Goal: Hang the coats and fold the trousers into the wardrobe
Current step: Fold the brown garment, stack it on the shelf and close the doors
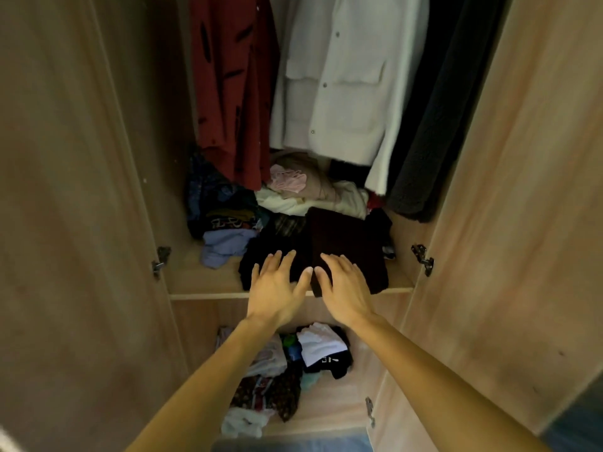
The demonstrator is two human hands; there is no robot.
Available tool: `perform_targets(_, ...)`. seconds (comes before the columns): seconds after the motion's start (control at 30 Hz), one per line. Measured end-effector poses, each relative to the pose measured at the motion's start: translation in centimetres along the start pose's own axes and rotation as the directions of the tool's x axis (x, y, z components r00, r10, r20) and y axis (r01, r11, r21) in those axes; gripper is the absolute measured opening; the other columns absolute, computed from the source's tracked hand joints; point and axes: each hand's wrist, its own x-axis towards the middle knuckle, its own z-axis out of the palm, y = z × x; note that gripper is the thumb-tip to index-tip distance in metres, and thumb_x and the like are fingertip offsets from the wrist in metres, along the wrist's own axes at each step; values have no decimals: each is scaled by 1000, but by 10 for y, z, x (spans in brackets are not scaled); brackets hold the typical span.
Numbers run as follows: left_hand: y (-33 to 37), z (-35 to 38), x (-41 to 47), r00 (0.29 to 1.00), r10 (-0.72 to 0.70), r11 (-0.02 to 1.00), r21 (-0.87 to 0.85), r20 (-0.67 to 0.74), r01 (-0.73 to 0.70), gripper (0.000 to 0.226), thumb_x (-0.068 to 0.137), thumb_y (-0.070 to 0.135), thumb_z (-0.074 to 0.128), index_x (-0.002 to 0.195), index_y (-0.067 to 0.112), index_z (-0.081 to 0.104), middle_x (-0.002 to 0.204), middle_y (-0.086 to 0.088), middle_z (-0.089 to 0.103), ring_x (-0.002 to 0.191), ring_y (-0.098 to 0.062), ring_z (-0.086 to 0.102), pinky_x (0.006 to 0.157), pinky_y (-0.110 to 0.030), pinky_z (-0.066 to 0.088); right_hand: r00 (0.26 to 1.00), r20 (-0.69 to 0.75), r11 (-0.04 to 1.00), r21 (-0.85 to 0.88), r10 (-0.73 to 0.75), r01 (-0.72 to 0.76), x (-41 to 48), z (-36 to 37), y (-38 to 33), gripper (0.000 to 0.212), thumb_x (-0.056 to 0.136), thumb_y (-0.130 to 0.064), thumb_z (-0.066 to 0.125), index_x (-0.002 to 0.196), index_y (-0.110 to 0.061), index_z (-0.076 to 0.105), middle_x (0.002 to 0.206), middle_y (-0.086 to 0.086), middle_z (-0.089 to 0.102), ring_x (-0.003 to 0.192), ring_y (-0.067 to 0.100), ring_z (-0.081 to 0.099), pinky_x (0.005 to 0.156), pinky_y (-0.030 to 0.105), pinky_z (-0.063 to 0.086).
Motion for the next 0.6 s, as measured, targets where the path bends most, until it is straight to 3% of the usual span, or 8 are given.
perform_targets(0.27, 1, -62, -60, 997, -46, 999, 17, -62, 47, 74, 86, 64, 21, 144, 22, 36, 151, -7, 34, 142, -23, 22, 116, -47, 15, 996, -35, 996, 35, -80, 82, -41, -35, -50, 47, 100, -39, 34, 140, -15, 43, 142, 6, 48, 138, 25, 33, 112, 41, 24)
perform_targets(0.6, 9, -147, -169, 961, -166, 970, 137, -220, 199, 65, 92, 61, 24, 141, 22, 40, 145, -1, 43, 138, -18, 30, 114, -42, 21, 966, 21, 935, 259, -256, 242, -99, -49, -133, 46, 100, -40, 33, 139, -18, 45, 143, 1, 46, 137, 20, 33, 113, 38, 24)
